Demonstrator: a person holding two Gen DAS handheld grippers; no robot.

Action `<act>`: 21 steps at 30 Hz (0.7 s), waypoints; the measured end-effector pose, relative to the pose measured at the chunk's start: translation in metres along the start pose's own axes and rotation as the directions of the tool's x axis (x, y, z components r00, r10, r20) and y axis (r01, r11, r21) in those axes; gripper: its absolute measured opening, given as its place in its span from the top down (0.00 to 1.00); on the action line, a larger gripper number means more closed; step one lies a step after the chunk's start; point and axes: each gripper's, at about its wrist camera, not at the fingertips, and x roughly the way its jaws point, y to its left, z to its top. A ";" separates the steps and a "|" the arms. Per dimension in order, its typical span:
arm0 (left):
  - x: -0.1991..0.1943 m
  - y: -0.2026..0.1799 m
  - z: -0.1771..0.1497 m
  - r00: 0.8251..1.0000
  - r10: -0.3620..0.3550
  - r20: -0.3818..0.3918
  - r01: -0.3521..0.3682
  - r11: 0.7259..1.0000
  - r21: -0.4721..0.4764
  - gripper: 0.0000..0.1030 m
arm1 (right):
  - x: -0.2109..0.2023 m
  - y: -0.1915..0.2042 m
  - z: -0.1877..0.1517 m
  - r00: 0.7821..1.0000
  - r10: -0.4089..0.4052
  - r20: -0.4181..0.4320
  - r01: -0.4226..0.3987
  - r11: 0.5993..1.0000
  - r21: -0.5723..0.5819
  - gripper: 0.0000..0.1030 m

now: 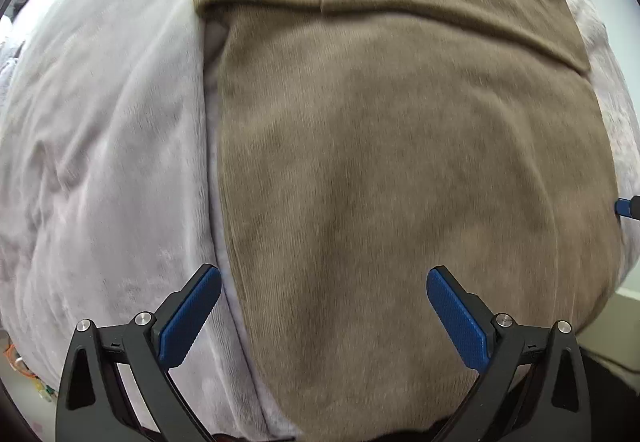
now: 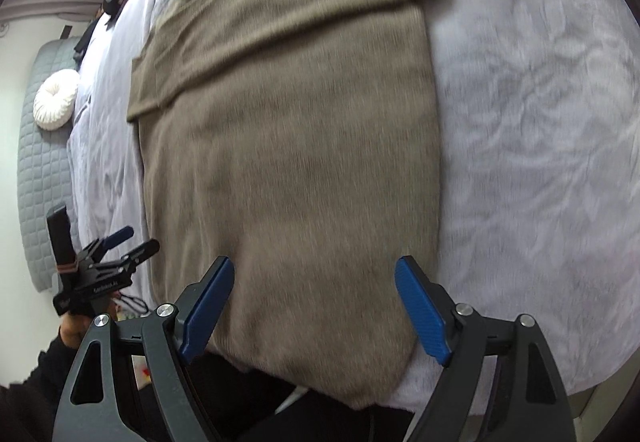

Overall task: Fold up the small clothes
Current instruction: 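Move both grippers to the sweater hem and close them on it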

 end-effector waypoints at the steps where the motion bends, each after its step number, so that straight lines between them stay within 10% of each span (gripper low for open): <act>1: 0.002 -0.001 -0.005 1.000 -0.012 -0.009 0.012 1.000 0.005 0.00 | 0.001 -0.002 -0.005 1.000 0.016 -0.015 -0.016 1.000 0.003 0.18; 21: 0.032 -0.009 -0.126 0.961 -0.177 -0.211 0.198 0.977 0.082 0.00 | 0.019 -0.029 -0.065 0.952 0.227 -0.204 -0.215 0.973 0.080 0.18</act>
